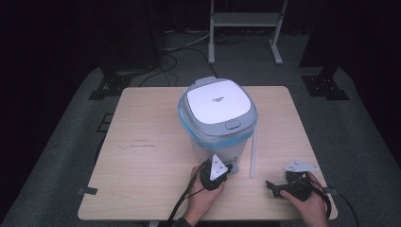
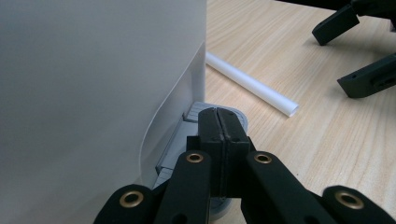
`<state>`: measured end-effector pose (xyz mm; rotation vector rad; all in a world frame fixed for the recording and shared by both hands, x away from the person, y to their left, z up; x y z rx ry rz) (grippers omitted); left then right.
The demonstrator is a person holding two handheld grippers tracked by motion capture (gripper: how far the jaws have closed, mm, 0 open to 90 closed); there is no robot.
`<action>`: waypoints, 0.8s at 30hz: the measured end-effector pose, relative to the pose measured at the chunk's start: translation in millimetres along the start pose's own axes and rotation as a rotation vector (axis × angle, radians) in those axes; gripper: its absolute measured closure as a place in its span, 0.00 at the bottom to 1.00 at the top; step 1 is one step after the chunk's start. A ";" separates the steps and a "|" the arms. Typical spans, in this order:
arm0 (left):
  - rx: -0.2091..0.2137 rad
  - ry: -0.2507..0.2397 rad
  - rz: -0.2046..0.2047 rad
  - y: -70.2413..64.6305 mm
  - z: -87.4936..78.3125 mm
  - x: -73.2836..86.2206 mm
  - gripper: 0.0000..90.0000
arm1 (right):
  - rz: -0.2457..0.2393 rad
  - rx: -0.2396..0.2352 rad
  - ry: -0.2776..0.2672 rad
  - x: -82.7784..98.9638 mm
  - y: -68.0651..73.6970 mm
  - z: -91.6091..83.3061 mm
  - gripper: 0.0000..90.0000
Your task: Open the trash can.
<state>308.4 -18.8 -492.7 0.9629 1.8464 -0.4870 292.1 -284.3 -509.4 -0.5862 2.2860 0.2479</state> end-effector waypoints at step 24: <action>0.004 0.073 -0.010 -1.4 5.6 0.6 1.00 | 0.002 0.003 -0.001 0.0 0.3 0.2 0.02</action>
Point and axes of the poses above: each handheld gripper's, and its own axes: z roughly forward along the jaws, x roughly out of its underside, y roughly to its left, the point moved 3 cm from there along z, roughly forward along the jaws, and after that the axes turned 1 degree about x, right-handed, at the moved point
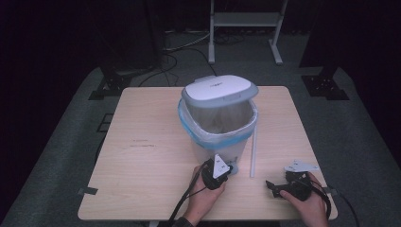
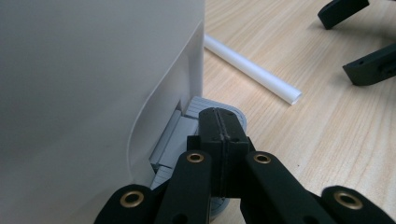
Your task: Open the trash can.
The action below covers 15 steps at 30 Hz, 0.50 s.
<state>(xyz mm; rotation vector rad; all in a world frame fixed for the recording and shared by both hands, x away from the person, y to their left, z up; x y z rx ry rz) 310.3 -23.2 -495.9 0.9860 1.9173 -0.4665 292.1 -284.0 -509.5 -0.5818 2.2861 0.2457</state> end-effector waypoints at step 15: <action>0.030 0.048 0.008 -1.1 2.9 0.6 1.00 | 0.001 -0.001 0.000 0.0 0.0 0.0 0.02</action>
Point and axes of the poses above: each handheld gripper's, and its own axes: z roughly forward along the jaws, x roughly out of its underside, y roughly to its left, the point moved 3 cm from there along z, roughly forward along the jaws, and after that the axes turned 1 degree about x, right-handed, at the moved point
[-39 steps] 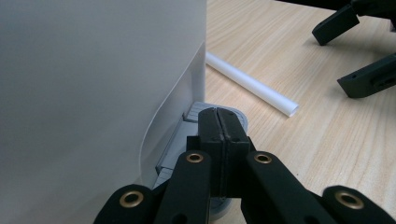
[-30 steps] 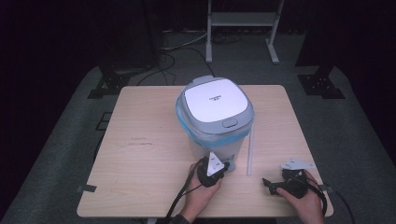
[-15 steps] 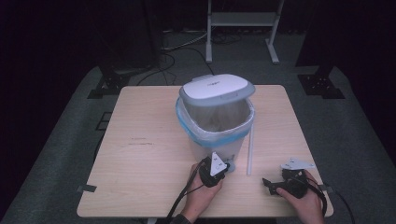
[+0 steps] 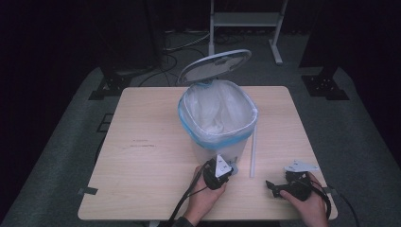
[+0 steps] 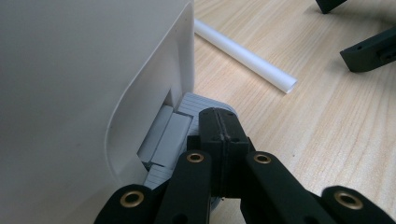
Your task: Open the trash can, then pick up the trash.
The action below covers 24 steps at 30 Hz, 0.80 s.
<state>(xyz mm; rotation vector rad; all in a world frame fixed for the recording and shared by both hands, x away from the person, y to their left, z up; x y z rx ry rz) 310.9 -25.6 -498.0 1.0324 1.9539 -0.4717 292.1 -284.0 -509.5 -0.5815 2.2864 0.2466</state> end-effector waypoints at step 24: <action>0.001 0.001 -0.002 0.2 -0.1 0.0 1.00 | 0.034 0.005 -0.057 -16.2 -1.0 -10.9 0.15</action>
Point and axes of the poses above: each handheld gripper's, and its own axes: z roughly forward along the jaws, x roughly out of its underside, y roughly to its left, the point moved 3 cm from there along z, roughly forward along the jaws, and after that the axes turned 1 degree about x, right-handed, at the moved point
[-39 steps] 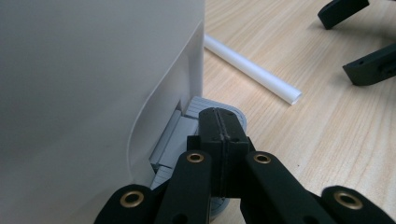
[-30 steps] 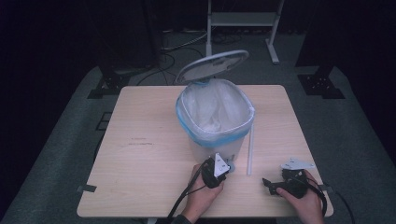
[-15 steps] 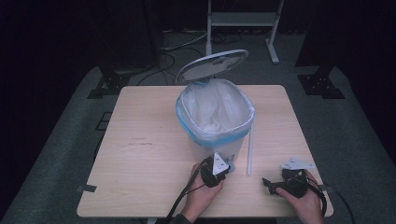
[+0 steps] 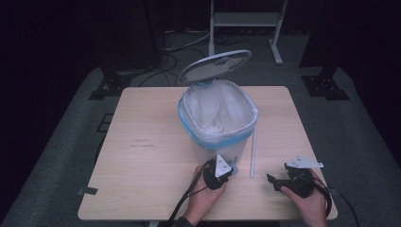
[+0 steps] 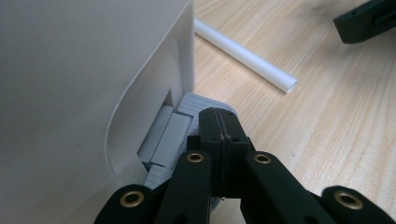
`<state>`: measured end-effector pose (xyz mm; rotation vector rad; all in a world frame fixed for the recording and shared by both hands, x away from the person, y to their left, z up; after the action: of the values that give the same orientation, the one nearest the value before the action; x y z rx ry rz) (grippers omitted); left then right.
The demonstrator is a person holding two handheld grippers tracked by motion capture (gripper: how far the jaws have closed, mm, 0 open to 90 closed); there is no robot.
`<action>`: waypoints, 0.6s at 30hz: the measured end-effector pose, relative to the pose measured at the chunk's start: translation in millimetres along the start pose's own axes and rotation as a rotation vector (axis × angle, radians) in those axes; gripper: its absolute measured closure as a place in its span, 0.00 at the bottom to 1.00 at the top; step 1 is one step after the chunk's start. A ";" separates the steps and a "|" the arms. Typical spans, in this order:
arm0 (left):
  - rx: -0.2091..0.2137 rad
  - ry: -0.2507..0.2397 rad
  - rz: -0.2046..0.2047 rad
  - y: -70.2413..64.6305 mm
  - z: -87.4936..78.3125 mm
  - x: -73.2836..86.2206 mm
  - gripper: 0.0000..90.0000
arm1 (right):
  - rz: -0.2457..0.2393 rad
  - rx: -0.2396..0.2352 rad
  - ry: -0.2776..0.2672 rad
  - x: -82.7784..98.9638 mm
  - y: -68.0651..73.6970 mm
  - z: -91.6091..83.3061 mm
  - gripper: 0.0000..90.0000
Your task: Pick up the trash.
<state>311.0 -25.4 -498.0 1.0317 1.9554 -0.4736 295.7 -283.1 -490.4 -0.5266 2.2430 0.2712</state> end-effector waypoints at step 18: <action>0.000 -0.001 -0.002 0.0 0.1 0.0 1.00 | -0.004 -0.046 -0.031 -24.6 12.4 14.0 0.15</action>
<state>311.1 -25.4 -498.0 1.0293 1.9556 -0.4747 313.9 -260.2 -480.8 -0.5473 2.2096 0.3278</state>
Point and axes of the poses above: each handheld gripper's, and its own axes: z roughly forward along the jaws, x roughly out of its underside, y roughly to its left, the point moved 3 cm from there along z, roughly forward along the jaws, and after that the axes turned 1 degree about x, right-handed, at the moved point
